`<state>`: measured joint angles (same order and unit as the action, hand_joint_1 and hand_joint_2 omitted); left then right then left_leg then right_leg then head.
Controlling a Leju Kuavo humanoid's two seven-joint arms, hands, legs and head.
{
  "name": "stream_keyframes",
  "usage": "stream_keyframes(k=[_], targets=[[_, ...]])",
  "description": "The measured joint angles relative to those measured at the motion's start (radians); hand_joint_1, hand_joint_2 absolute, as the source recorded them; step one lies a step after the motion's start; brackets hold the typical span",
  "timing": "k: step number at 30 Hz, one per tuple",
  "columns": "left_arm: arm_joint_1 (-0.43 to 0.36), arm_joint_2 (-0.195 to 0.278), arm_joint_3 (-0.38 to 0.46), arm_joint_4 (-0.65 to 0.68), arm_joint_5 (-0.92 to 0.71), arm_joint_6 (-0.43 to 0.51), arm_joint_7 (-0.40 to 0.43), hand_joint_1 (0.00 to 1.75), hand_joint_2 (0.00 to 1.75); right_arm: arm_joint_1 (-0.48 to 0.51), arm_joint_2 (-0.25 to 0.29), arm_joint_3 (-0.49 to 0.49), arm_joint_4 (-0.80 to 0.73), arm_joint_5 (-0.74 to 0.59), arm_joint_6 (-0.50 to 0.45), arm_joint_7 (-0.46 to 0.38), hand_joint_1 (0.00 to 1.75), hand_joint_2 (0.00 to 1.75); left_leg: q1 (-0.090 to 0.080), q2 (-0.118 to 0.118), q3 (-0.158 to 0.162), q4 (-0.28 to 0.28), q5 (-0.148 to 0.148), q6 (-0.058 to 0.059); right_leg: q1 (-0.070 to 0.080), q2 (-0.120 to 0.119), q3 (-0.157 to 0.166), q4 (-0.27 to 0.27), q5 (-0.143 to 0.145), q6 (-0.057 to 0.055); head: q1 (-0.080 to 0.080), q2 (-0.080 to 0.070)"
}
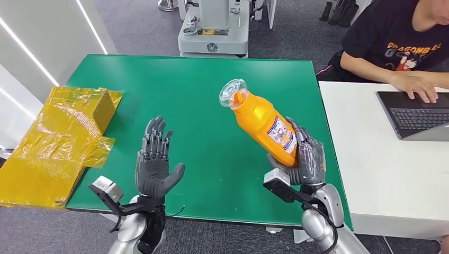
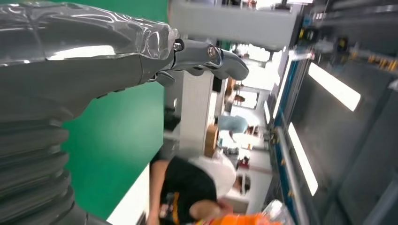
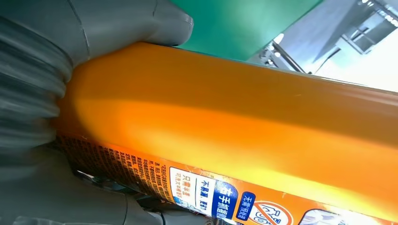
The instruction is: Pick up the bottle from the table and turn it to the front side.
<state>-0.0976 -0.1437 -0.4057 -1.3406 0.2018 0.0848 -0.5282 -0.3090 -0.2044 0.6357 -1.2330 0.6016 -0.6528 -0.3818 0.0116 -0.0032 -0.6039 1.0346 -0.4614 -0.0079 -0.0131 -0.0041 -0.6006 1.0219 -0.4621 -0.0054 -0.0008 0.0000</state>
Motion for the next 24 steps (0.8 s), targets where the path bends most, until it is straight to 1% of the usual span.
stream_keyframes(k=[5, 7, 11, 14, 17, 24], targets=[[-0.074, 0.001, -0.036, 0.047, 0.022, -0.062, 0.036, 0.0, 1.75, -0.032, 0.036, 0.011, 0.004, -0.017, 0.027, -0.012, 1.75, 1.75, 0.0, 0.0, 0.0, 0.0, 0.0, 0.0, 0.0, 0.0, 0.0, 0.0, 0.0, -0.001, 0.0, 0.0], [-0.106, 0.001, -0.045, 0.064, 0.026, -0.061, 0.049, 0.0, 1.75, -0.06, 0.057, 0.023, 0.017, -0.03, 0.054, -0.019, 1.75, 1.75, 0.0, 0.0, 0.0, 0.0, 0.0, 0.0, 0.0, 0.0, 0.0, 0.0, 0.001, -0.001, 0.0, 0.0], [-0.152, -0.001, -0.05, 0.09, 0.02, -0.026, 0.057, 0.0, 1.75, -0.12, 0.107, 0.058, 0.061, -0.053, 0.123, -0.03, 1.75, 1.75, 0.0, 0.001, 0.0, 0.0, 0.001, 0.0, 0.0, 0.001, 0.0, 0.001, 0.001, -0.001, 0.0, 0.0], [-0.166, -0.002, -0.05, 0.099, 0.013, -0.008, 0.057, 0.0, 1.75, -0.152, 0.143, 0.089, 0.098, -0.056, 0.171, -0.025, 1.75, 1.75, 0.0, 0.001, 0.0, 0.0, 0.001, 0.0, 0.0, 0.001, 0.0, 0.001, 0.0, -0.001, 0.0, 0.0], [-0.17, -0.002, -0.05, 0.102, 0.022, -0.003, 0.057, 0.0, 1.75, -0.17, 0.169, 0.115, 0.129, -0.049, 0.197, -0.015, 1.75, 1.75, 0.0, 0.001, 0.0, 0.0, 0.001, 0.0, 0.0, 0.001, -0.001, 0.001, 0.0, -0.001, 0.0, 0.0], [-0.17, -0.002, -0.048, 0.102, 0.029, 0.004, 0.057, 0.0, 1.75, -0.183, 0.202, 0.149, 0.172, -0.043, 0.253, -0.008, 1.75, 1.75, 0.0, 0.001, -0.001, 0.0, 0.0, 0.0, 0.0, 0.001, -0.001, 0.0, 0.0, -0.001, 0.0, 0.0]])
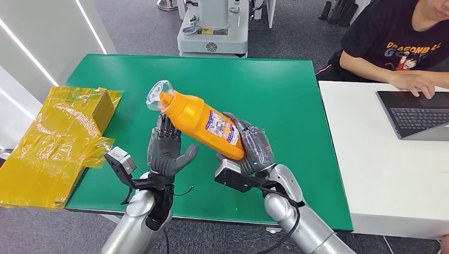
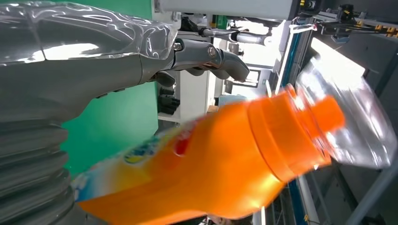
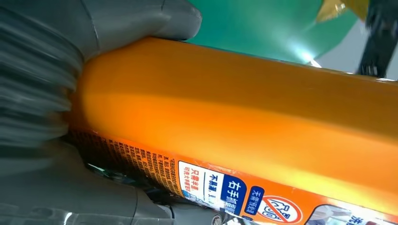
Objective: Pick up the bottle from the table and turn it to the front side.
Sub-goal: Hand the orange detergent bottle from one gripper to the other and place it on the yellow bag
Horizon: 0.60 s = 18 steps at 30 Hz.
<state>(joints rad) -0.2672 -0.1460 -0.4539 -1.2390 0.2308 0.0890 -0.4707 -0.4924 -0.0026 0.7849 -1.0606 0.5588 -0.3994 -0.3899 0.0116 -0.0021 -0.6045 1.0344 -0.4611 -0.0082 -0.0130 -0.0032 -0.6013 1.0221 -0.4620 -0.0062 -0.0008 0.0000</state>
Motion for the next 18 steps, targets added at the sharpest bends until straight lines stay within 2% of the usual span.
stream_keyframes(k=[6, 18], targets=[[0.0, -0.007, 0.008, 0.0, -0.011, 0.03, 0.0, 0.0, 1.75, 0.0, 0.008, 0.016, 0.026, 0.03, 0.045, 0.03, 1.75, 1.75, 0.0, 0.0, 0.0, 0.0, 0.0, 0.0, 0.0, 0.0, 0.0, 0.0, 0.0, 0.0, 0.0, 0.0], [-0.004, -0.01, 0.015, 0.021, -0.012, 0.028, 0.005, 0.0, 1.75, 0.0, 0.01, 0.018, 0.035, 0.07, 0.162, 0.054, 1.75, 1.75, 0.0, 0.0, 0.0, 0.0, 0.0, 0.0, 0.0, 0.0, -0.001, 0.0, 0.0, 0.0, 0.0, 0.0]])
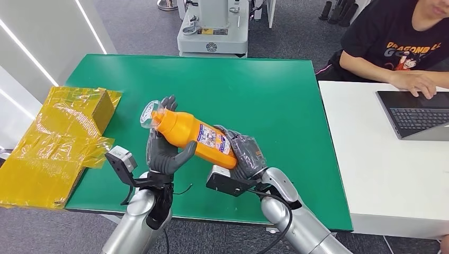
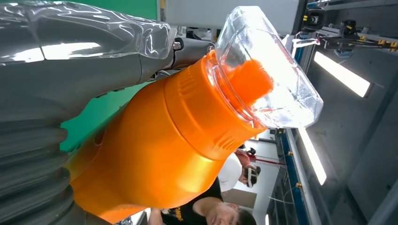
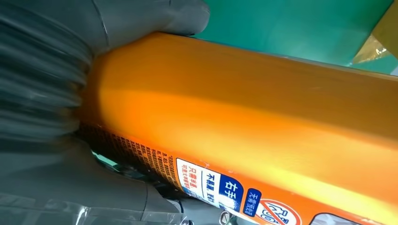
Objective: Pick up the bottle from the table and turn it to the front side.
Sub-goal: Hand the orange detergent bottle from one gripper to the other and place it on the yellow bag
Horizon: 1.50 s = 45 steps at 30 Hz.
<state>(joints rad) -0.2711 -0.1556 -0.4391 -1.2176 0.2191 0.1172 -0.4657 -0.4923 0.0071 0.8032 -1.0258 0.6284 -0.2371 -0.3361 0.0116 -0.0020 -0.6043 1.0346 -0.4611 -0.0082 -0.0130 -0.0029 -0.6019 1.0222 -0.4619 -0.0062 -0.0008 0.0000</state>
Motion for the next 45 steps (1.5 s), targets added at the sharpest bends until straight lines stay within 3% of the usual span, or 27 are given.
stream_keyframes(k=[17, 33, 45], targets=[[-0.014, 0.009, 0.011, 0.024, -0.001, -0.031, 0.001, 0.0, 1.75, 0.008, -0.013, -0.004, 0.0, -0.025, 0.082, -0.069, 1.75, 1.75, 0.0, 0.0, 0.0, 0.0, 0.0, 0.0, 0.0, 0.0, 0.0, 0.0, 0.0, 0.0, 0.0, 0.0], [-0.018, 0.034, 0.05, 0.004, -0.109, -0.064, 0.042, 0.0, 1.75, 0.028, -0.028, -0.023, -0.029, -0.001, 0.15, -0.049, 1.75, 1.75, 0.0, 0.0, 0.0, 0.0, 0.0, 0.0, 0.0, 0.001, 0.0, 0.0, 0.0, 0.0, 0.0, 0.0], [-0.023, 0.045, 0.048, 0.011, -0.054, -0.254, 0.129, 0.0, 1.75, 0.037, -0.04, -0.023, -0.068, 0.164, 0.061, -0.008, 1.75, 1.75, 0.0, 0.001, 0.0, 0.0, 0.0, 0.0, 0.0, 0.001, -0.001, 0.0, 0.0, 0.0, 0.0, 0.0]])
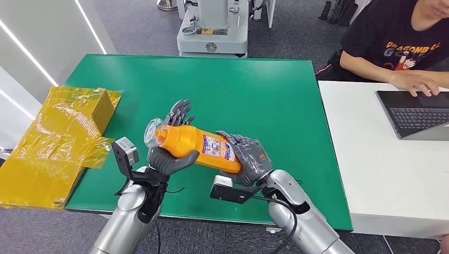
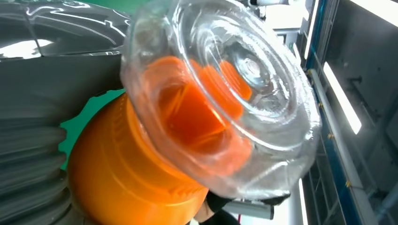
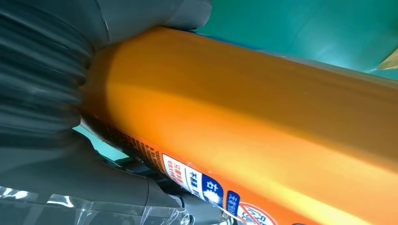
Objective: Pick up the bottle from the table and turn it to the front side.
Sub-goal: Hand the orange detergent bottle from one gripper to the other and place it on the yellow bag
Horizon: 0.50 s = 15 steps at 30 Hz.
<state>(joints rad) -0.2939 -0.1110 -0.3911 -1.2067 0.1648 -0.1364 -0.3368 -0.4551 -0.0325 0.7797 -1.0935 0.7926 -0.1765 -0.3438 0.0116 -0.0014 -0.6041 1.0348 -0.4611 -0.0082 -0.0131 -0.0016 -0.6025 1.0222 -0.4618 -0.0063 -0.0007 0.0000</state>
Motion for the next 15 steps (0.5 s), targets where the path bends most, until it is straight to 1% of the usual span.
stream_keyframes(k=[4, 9, 12, 15], targets=[[-0.009, 0.001, -0.006, 0.012, 0.005, -0.02, 0.011, 0.0, 1.75, 0.004, -0.002, 0.0, -0.008, 0.014, 0.001, 0.011, 1.75, 1.75, 0.0, 0.0, 0.0, 0.0, 0.0, 0.0, 0.0, 0.0, 0.0, 0.0, 0.0, 0.0, 0.0, 0.0], [-0.013, 0.002, -0.008, 0.017, 0.0, -0.014, 0.016, 0.0, 1.75, 0.008, -0.004, -0.001, -0.012, 0.018, 0.009, 0.016, 1.75, 1.75, 0.0, 0.0, 0.0, 0.0, 0.0, 0.0, 0.0, 0.0, 0.0, 0.0, 0.0, 0.0, 0.0, 0.0], [-0.013, 0.002, -0.009, 0.016, -0.015, 0.021, 0.009, 0.0, 1.75, 0.008, -0.005, -0.003, -0.012, 0.018, 0.017, 0.018, 1.75, 1.75, 0.0, 0.0, 0.0, 0.0, 0.0, 0.0, 0.0, 0.0, 0.0, 0.0, 0.0, 0.0, 0.0, 0.0], [-0.01, -0.002, -0.009, 0.012, -0.036, 0.08, -0.014, 0.0, 1.75, 0.008, -0.005, -0.004, -0.011, 0.018, 0.02, 0.022, 1.75, 1.75, 0.0, 0.0, 0.0, 0.0, 0.0, 0.0, 0.0, 0.0, 0.0, 0.0, 0.0, 0.0, 0.0, 0.0]])
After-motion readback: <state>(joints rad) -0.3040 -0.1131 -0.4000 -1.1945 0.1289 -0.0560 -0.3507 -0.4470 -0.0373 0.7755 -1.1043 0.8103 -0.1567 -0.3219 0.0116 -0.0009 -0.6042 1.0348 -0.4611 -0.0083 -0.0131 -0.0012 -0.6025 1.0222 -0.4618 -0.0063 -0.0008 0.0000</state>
